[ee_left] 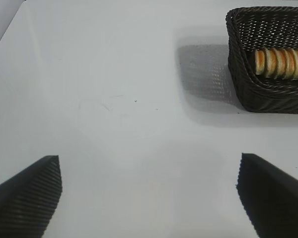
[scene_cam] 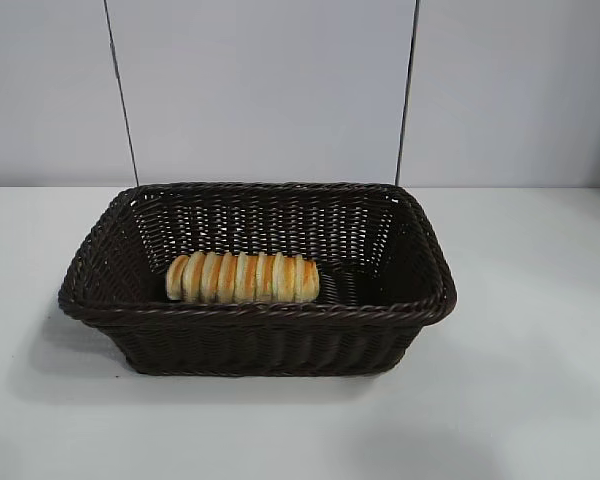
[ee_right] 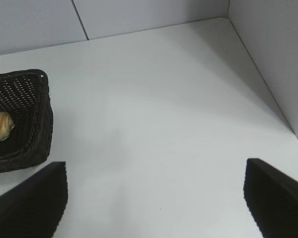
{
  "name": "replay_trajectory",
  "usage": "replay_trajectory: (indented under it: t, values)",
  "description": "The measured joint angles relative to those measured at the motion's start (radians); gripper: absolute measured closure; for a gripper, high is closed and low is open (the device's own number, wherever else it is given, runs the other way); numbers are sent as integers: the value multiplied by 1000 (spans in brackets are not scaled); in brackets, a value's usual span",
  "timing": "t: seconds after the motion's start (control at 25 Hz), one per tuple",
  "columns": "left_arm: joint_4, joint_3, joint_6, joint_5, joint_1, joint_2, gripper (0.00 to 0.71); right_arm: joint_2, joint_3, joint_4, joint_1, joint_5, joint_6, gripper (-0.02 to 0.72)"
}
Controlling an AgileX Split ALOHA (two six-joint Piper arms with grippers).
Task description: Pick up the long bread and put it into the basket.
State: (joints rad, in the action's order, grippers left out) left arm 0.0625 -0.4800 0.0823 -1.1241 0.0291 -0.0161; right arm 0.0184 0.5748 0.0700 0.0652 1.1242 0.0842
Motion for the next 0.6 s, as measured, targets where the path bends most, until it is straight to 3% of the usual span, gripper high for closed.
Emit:
replay_trajectory:
  t: [0.6]
  values:
    - [0, 0, 0, 0, 0, 0, 20, 0, -107, 0, 0, -33, -3, 42]
